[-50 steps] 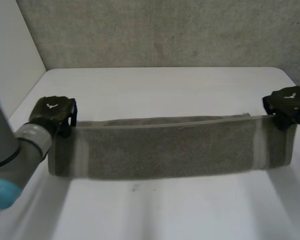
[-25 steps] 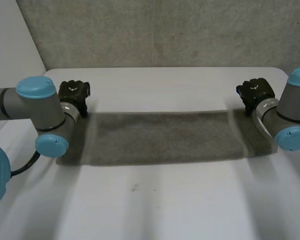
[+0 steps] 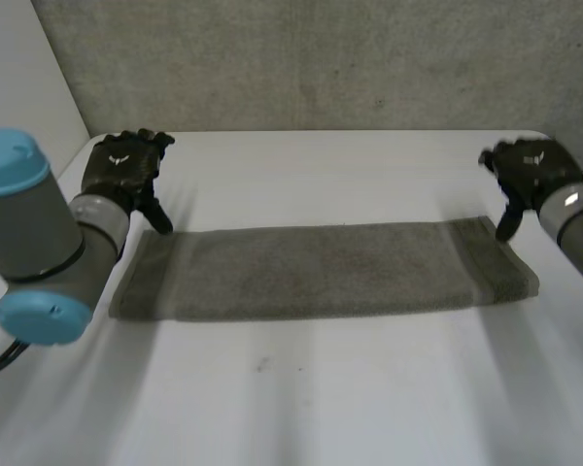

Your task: Fold the towel.

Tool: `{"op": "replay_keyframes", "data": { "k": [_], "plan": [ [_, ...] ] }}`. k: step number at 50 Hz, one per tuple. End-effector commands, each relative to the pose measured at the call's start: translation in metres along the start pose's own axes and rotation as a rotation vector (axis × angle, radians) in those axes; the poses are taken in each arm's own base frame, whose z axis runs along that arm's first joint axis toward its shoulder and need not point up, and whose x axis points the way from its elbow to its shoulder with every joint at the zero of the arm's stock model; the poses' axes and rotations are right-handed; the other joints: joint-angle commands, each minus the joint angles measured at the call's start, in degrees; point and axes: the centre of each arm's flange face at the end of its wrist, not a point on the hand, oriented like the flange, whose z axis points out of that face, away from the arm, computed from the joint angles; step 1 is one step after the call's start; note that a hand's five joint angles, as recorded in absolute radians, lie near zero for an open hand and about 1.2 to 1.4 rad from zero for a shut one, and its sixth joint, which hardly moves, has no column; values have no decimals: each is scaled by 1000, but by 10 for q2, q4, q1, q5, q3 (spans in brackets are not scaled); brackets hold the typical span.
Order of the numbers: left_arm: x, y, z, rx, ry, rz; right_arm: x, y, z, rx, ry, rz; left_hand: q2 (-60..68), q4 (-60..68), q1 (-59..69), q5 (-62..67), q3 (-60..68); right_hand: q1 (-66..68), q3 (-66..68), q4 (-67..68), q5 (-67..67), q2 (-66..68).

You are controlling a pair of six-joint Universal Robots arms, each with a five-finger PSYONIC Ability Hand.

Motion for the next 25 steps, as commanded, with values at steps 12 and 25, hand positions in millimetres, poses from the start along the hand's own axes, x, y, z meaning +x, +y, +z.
{"op": "replay_keyframes", "data": {
  "k": [12,25],
  "plan": [
    [-1,25,-34,9,-10,-47,-12,89,-7,-83,-162,-87,5,4,2,-16,5,297,294,284,300,291],
    [-4,26,-37,16,-17,-47,-11,106,3,-104,-156,-80,5,4,2,-16,5,321,317,308,323,314]
  ]
}}
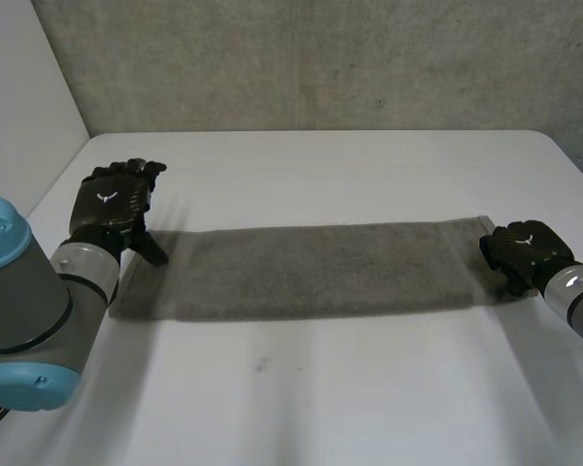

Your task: Fold the towel.

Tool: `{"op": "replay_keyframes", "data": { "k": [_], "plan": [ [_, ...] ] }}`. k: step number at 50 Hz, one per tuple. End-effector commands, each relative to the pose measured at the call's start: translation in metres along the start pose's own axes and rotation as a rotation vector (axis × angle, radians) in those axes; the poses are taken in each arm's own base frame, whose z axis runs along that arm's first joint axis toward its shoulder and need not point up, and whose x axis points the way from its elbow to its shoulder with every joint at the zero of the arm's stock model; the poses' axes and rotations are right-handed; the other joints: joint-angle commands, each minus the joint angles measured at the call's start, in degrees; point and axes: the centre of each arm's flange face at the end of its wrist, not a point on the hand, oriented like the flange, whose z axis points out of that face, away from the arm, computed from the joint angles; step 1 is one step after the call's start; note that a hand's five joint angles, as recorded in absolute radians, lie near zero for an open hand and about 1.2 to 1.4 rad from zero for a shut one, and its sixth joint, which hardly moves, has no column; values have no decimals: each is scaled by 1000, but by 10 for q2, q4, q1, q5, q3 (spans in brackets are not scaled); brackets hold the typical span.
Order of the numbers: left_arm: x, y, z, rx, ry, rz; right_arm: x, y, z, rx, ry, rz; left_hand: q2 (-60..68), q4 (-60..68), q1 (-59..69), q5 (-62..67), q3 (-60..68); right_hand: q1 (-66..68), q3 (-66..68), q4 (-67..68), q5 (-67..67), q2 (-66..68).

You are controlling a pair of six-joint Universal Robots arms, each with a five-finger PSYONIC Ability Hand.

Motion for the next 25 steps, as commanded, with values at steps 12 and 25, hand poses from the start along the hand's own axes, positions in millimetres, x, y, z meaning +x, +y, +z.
{"op": "replay_keyframes", "data": {
  "k": [12,25],
  "plan": [
    [-1,2,0,-5,-4,-1,22,16,13,-77,102,-37,5,4,2,-16,5,351,350,352,352,353],
    [0,2,-2,-8,-2,1,131,44,-6,-318,406,-303,5,4,2,-16,5,351,350,352,352,353]
  ]
}}
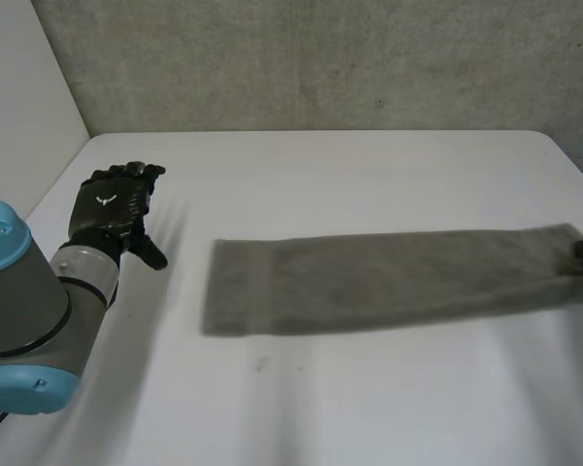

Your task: Fold the towel.

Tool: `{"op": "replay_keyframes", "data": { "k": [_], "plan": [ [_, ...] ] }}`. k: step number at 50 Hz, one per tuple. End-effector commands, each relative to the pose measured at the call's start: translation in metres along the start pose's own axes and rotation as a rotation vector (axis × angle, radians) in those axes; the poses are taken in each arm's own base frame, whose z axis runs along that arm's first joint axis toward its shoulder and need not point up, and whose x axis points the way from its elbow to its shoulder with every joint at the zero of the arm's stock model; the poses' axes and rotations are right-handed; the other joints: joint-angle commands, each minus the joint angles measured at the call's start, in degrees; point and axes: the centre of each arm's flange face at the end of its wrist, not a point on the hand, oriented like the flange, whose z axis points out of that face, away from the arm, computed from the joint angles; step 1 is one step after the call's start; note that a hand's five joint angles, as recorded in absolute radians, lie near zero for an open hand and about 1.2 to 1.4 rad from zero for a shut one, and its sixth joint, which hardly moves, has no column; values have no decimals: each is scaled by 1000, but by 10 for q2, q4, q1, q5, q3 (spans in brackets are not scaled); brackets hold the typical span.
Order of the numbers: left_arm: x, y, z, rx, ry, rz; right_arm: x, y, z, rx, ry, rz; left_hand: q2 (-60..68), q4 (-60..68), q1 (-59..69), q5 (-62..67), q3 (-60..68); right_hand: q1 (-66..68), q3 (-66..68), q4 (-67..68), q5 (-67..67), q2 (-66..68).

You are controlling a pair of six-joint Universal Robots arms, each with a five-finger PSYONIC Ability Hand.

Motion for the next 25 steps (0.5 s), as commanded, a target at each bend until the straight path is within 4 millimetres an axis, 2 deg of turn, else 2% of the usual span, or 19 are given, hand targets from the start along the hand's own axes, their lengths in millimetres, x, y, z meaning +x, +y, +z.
{"op": "replay_keyframes", "data": {
  "k": [1,3,5,6,8,9,10,11,12,13,14,16,17,19,20,21,22,24,25],
  "plan": [
    [0,0,-1,2,1,0,48,13,6,-52,123,-85,5,4,2,-16,5,37,34,30,33,40],
    [0,0,-1,0,1,0,54,8,6,-37,142,-80,5,4,2,-16,5,37,34,30,33,40],
    [0,0,-1,2,1,0,62,-15,-2,27,175,-54,5,4,2,-16,5,37,34,30,33,40],
    [0,0,0,2,-1,0,62,-15,-2,27,175,-54,5,4,2,-16,5,37,34,30,33,40],
    [0,0,-1,2,1,0,44,-72,-24,204,147,-14,5,4,2,-16,5,37,34,30,33,40],
    [0,0,-1,2,1,0,44,-73,-24,205,146,-14,5,4,2,-16,5,37,34,30,33,40],
    [0,0,-1,2,1,0,30,-99,-37,294,106,15,5,4,2,-16,5,37,34,30,33,40],
    [0,0,-1,0,1,0,30,-99,-37,295,105,16,5,4,2,-16,5,37,34,30,33,40],
    [0,0,-1,0,1,0,10,-124,-52,385,41,48,5,4,2,-16,5,37,34,30,33,40],
    [0,-2,-1,6,0,0,-9,-141,-63,450,-25,70,5,4,2,-16,5,37,34,30,33,40],
    [0,-2,-2,8,0,0,-9,-142,-64,451,-25,70,5,4,2,-16,5,37,34,30,33,40],
    [0,-3,-2,13,0,0,-55,-176,-94,585,-169,81,5,4,2,-16,5,37,34,30,33,40],
    [0,-3,-2,11,0,0,-55,-176,-95,586,-170,81,5,4,2,-16,5,37,34,30,33,40],
    [0,-3,-2,11,0,0,-107,-197,-127,683,-321,56,5,4,2,-16,5,37,34,30,33,40],
    [0,-3,-2,11,0,0,-108,-197,-128,684,-321,55,5,4,2,-16,5,37,34,30,33,40],
    [0,-3,-2,11,0,0,-135,-201,-141,709,-398,37,5,4,2,-16,5,37,34,30,33,40],
    [0,-3,-2,13,0,0,-135,-201,-141,709,-399,37,5,4,2,-16,5,37,34,30,33,40],
    [0,-3,-2,11,0,0,-181,-203,-164,733,-516,0,5,4,2,-16,5,37,34,30,33,40],
    [0,-3,-2,11,0,0,-182,-203,-164,733,-516,0,5,4,2,-16,5,37,34,30,33,40]
  ]
}}
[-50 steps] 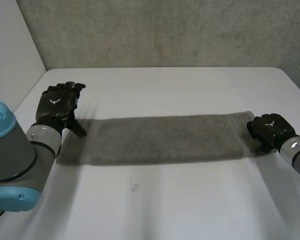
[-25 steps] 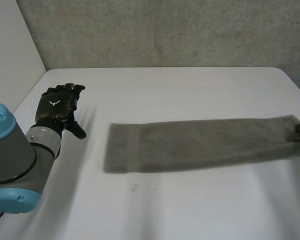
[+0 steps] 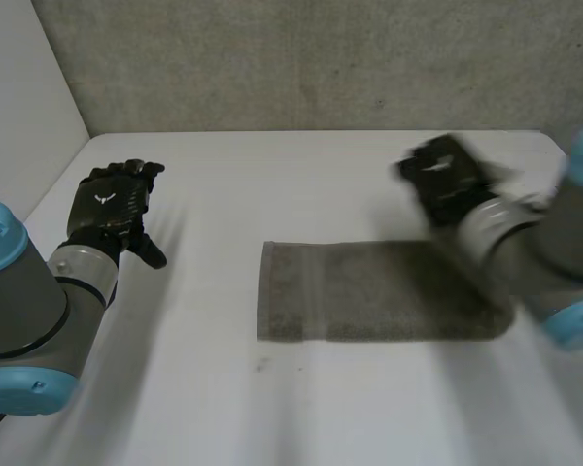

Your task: Fold the towel.

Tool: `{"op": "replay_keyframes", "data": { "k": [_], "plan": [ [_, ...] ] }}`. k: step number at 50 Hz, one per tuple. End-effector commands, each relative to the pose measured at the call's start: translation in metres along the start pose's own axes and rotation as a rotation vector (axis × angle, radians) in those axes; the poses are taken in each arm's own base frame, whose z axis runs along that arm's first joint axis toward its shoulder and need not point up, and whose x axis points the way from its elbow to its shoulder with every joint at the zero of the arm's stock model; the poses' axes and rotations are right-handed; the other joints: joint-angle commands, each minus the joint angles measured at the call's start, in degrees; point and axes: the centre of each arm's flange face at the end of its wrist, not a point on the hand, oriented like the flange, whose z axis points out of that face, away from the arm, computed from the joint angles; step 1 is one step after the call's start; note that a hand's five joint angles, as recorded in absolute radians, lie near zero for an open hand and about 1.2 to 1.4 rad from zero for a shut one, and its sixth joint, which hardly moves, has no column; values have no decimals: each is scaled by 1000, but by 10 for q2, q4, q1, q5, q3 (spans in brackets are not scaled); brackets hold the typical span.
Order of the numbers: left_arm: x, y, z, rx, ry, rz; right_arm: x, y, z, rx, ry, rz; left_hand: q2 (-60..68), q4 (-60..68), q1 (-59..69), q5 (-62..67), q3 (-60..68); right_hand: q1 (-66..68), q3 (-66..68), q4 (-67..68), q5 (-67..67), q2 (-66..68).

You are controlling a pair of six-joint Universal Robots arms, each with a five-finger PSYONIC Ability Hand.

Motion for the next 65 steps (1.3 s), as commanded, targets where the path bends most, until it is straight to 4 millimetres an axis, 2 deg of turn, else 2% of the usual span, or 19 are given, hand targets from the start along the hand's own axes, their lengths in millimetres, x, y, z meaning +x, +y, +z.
{"op": "replay_keyframes", "data": {
  "k": [1,4,8,9,10,11,12,16,18,19,23,26,38,48,52,57,62,64,65],
  "plan": [
    [0,0,0,1,0,0,-125,-27,-15,82,-314,8,5,4,2,-16,5,35,31,30,33,40],
    [0,0,0,-1,0,0,-161,-25,-24,77,-399,3,5,4,2,-16,5,35,31,30,33,40],
    [0,0,0,-1,0,0,-181,-20,-27,63,-442,-2,5,4,2,-16,5,35,31,30,33,40],
    [0,0,0,-1,0,0,-183,-18,-27,57,-447,-2,5,4,2,-16,5,-109,-114,-114,-112,-104],
    [0,1,0,-2,0,0,-181,-19,-27,54,-441,0,5,4,2,-16,5,-429,-433,-434,-431,-424],
    [0,1,0,-2,0,0,-181,-19,-27,54,-441,0,5,4,2,-16,5,-432,-436,-437,-434,-427],
    [0,1,0,-2,0,0,-177,-22,-27,56,-432,3,5,4,2,-16,5,-665,-669,-670,-667,-660],
    [0,2,-1,-5,1,0,-157,-41,-30,84,-386,33,5,4,2,-16,5,-665,-669,-670,-667,-660],
    [0,2,-1,-4,0,0,-118,-46,-26,73,-299,139,5,4,2,-16,5,-665,-669,-670,-667,-660],
    [0,2,-1,-1,0,0,-117,-46,-26,73,-298,139,5,4,2,-16,5,-665,-669,-670,-667,-660],
    [0,2,-1,4,0,0,-60,-36,-29,28,-175,321,5,4,2,-16,5,-665,-669,-670,-667,-660],
    [0,4,-1,-1,0,0,-44,-22,-38,-23,-143,380,5,4,2,-16,5,-665,-669,-670,-667,-660],
    [1,5,-2,-4,2,0,-26,64,-65,-251,-82,471,5,4,2,-16,5,-664,-669,-669,-666,-659],
    [2,6,-2,-8,7,1,-26,108,-69,-298,-61,381,5,4,2,-16,5,-184,-188,-189,-186,-179],
    [2,6,-2,-8,5,1,-26,111,-67,-303,-60,342,5,4,2,-16,5,34,30,29,32,39],
    [2,6,-2,-7,5,1,-9,111,-63,-303,14,263,5,4,2,-16,5,35,31,30,33,40],
    [2,5,-2,-5,5,1,5,91,-52,-227,39,140,5,4,2,-16,5,35,31,30,33,40],
    [2,5,-2,-4,5,1,-19,53,-43,-109,-34,69,5,4,2,-16,5,35,31,30,33,40],
    [2,4,-2,-2,5,0,-19,53,-43,-109,-35,69,5,4,2,-16,5,35,31,30,33,40]
  ]
}}
